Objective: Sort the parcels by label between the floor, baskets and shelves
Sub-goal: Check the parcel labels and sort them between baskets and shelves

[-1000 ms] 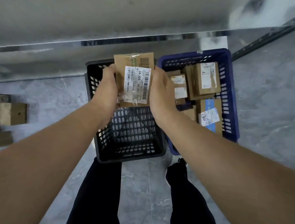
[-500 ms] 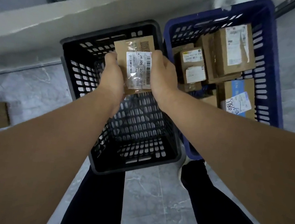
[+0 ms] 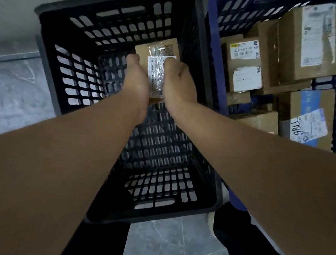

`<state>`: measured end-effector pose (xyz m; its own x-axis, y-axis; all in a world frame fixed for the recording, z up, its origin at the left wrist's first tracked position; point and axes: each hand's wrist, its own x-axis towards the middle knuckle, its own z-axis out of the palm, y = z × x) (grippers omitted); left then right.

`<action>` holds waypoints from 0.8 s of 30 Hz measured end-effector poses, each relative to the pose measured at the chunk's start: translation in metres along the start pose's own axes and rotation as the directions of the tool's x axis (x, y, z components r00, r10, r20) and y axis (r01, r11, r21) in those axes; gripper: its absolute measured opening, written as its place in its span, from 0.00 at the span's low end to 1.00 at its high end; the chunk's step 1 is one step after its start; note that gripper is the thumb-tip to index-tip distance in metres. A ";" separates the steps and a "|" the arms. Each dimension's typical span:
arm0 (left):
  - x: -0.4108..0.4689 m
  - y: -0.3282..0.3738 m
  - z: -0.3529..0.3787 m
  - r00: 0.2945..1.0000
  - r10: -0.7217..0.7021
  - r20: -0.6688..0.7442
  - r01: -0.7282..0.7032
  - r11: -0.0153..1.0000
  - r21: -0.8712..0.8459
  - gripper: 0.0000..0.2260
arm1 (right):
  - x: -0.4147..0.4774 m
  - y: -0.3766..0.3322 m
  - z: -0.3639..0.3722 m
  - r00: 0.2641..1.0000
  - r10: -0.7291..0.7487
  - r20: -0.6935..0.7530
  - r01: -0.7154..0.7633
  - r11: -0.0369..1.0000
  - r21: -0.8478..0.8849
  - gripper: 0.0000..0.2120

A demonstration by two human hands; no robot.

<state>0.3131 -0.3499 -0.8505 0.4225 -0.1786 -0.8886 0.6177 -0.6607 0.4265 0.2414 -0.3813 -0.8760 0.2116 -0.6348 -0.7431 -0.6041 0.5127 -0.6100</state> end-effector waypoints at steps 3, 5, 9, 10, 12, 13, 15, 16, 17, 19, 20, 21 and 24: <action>0.020 -0.012 0.003 0.999 -0.028 0.028 0.029 0.999 -0.021 0.31 | 0.022 0.016 0.006 0.999 0.033 0.007 -0.033 0.999 0.000 0.24; 0.034 -0.019 0.007 0.999 -0.037 0.034 0.039 0.998 -0.047 0.31 | 0.033 0.024 0.010 0.999 0.048 0.001 -0.048 0.999 -0.007 0.26; 0.061 -0.028 0.015 0.998 -0.046 0.049 0.048 0.998 -0.040 0.29 | 0.051 0.034 0.017 0.997 0.081 -0.013 -0.081 0.996 -0.038 0.33; 0.069 -0.031 0.017 0.998 -0.044 0.050 0.046 0.999 -0.022 0.28 | 0.054 0.034 0.018 0.996 0.089 -0.016 -0.089 0.995 -0.043 0.34; 0.078 -0.034 0.019 0.998 -0.014 0.063 0.014 1.000 0.003 0.25 | 0.058 0.034 0.019 0.996 0.078 -0.036 -0.079 0.996 -0.044 0.34; 0.080 -0.035 0.020 0.998 0.001 0.069 -0.001 1.000 0.000 0.24 | 0.059 0.033 0.019 0.997 0.067 -0.047 -0.070 0.996 -0.053 0.35; 0.084 -0.036 0.020 0.997 0.051 0.064 -0.052 0.999 0.002 0.24 | 0.061 0.033 0.020 0.997 0.062 -0.047 -0.065 0.995 -0.073 0.36; 0.086 -0.036 0.019 0.996 0.070 0.057 -0.070 0.998 0.002 0.24 | 0.061 0.034 0.019 0.997 0.060 -0.038 -0.063 0.995 -0.081 0.36; 0.086 -0.036 0.017 0.995 0.079 0.056 -0.079 0.997 -0.008 0.24 | 0.062 0.034 0.018 0.998 0.060 -0.030 -0.062 0.994 -0.084 0.35; 0.085 -0.035 0.014 0.995 0.086 0.059 -0.087 0.996 0.013 0.24 | 0.061 0.034 0.015 0.998 0.050 -0.032 -0.052 0.996 -0.069 0.34; 0.083 -0.034 0.012 0.995 0.089 0.055 -0.090 0.996 0.020 0.23 | 0.059 0.032 0.014 0.999 0.038 -0.039 -0.040 0.997 -0.059 0.34; 0.078 -0.031 0.011 0.994 0.096 0.049 -0.098 0.994 0.037 0.23 | 0.056 0.029 0.012 0.999 0.026 -0.044 -0.029 0.998 -0.050 0.35; 0.055 -0.018 0.011 0.993 0.106 0.052 -0.110 0.991 0.079 0.21 | 0.036 0.012 0.011 0.997 0.030 -0.067 -0.028 0.999 0.023 0.42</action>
<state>0.3177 -0.3560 -0.9086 0.4508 -0.2856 -0.8457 0.5132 -0.6923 0.5073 0.2503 -0.3916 -0.9125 0.1418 -0.6564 -0.7410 -0.5919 0.5437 -0.5950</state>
